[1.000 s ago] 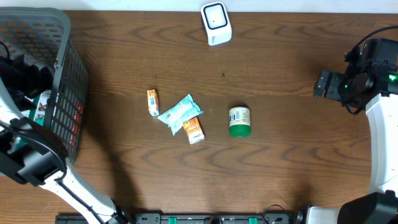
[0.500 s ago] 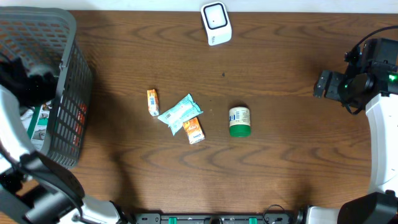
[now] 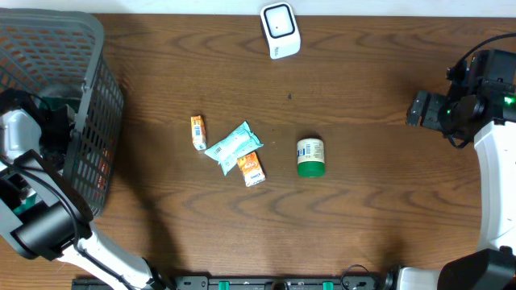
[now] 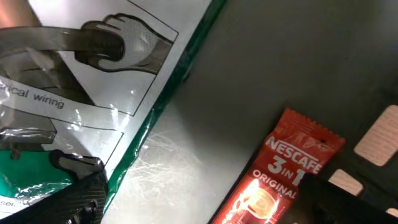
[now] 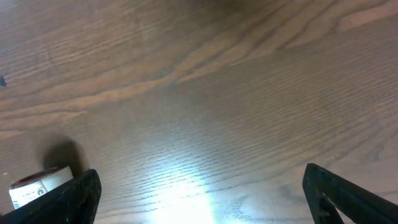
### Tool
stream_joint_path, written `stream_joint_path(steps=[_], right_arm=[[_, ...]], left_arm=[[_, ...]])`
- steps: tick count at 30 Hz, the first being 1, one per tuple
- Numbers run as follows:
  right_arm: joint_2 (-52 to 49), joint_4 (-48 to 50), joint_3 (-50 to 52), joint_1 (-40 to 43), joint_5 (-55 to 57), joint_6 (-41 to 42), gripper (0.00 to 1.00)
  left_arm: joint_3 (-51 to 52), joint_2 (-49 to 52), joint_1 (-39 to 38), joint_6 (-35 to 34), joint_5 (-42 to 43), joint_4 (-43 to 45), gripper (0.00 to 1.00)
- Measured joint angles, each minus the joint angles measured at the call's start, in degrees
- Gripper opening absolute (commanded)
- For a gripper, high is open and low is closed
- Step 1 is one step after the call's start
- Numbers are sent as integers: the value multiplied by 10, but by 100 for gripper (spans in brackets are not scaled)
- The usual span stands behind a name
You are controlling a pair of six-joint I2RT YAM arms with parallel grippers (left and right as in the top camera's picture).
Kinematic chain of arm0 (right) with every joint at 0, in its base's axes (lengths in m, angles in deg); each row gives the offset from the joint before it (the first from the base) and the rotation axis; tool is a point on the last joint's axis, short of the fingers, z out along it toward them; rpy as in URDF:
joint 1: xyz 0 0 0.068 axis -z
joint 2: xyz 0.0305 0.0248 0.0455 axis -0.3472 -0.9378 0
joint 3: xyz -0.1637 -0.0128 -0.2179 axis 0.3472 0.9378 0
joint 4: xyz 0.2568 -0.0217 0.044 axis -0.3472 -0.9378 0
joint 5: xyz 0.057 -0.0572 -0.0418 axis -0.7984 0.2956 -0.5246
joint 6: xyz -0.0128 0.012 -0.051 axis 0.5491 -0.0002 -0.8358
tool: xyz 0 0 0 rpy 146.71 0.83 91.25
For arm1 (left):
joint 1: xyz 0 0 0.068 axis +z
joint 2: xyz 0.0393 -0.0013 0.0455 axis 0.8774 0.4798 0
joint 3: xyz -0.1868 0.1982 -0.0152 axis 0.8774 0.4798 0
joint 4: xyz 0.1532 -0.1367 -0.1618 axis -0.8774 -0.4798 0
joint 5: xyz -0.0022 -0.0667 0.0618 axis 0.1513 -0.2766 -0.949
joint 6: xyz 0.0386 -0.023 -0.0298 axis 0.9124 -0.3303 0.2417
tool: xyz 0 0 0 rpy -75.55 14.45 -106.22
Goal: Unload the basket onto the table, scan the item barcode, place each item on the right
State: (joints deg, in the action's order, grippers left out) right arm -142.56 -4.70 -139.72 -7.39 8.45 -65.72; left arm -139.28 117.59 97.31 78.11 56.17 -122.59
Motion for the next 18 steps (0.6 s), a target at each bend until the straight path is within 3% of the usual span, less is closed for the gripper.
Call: stream_joint_path(steps=[2,3,5,12,17,18], right_arm=[[0,0,0,0,0,0,99],[0,0,0,0,0,0,99],[0,0,0,0,0,0,99],[0,0,0,0,0,0,99],[0,0,0,0,0,0,99],[0,0,0,0,0,0,99]], left_arm=[[-2,3,0,4,0,0,95],[-3,4,0,5,0,0,79],[-6,7,0,9,-2,3,63],[-32,18,-1,-19,-9,-24,51],[-68,-4,-2,-60,-45,-32,19],[-71,-17,-2,-67,-47,-43,8]])
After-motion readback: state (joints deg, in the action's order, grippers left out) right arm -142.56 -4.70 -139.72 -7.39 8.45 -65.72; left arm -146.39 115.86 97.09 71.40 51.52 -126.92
